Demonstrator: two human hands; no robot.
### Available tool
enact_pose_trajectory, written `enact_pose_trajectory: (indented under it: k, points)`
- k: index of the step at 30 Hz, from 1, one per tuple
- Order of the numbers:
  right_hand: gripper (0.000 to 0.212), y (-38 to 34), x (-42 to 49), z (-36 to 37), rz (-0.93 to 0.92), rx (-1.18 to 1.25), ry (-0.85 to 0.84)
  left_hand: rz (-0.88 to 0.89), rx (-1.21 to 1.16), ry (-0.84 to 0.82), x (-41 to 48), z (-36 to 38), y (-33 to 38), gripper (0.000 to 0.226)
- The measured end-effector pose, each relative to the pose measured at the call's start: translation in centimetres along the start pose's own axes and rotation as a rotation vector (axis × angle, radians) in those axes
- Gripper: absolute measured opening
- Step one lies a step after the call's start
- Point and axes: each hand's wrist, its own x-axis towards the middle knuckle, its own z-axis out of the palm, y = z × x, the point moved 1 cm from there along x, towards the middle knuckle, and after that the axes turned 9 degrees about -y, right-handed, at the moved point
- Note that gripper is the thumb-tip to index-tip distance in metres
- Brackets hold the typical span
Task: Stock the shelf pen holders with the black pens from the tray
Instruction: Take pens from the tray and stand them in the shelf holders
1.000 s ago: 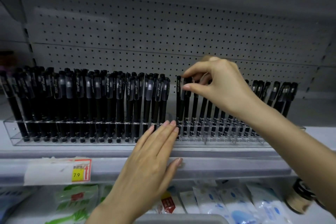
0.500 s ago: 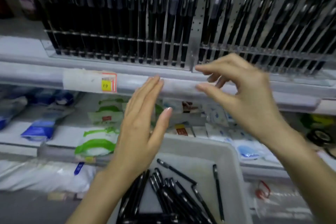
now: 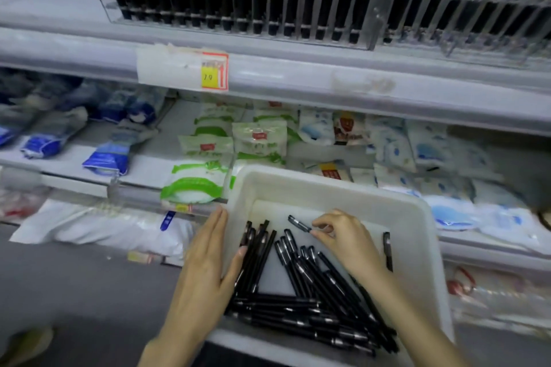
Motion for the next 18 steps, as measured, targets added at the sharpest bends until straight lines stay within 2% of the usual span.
enact_pose_trajectory:
  k: [3,8,14,18]
  points:
    - [0.015,0.4,0.8,1.3,0.058,0.021,0.022,0.010,0.013,-0.035,0.0,0.5,-0.2,0.078]
    - [0.012,0.2,2.0,2.6,0.129,0.045,0.029,0.000,0.004,-0.042,0.0,0.5,-0.5,0.070]
    - [0.009,0.0,2.3,3.0,0.087,-0.038,0.009,-0.001,-0.034,-0.040,0.0,0.6,-0.8,0.070]
    - [0.009,-1.1,0.8,0.8,0.082,0.173,0.022,0.004,-0.102,-0.009,0.2,-0.1,-0.1,0.072]
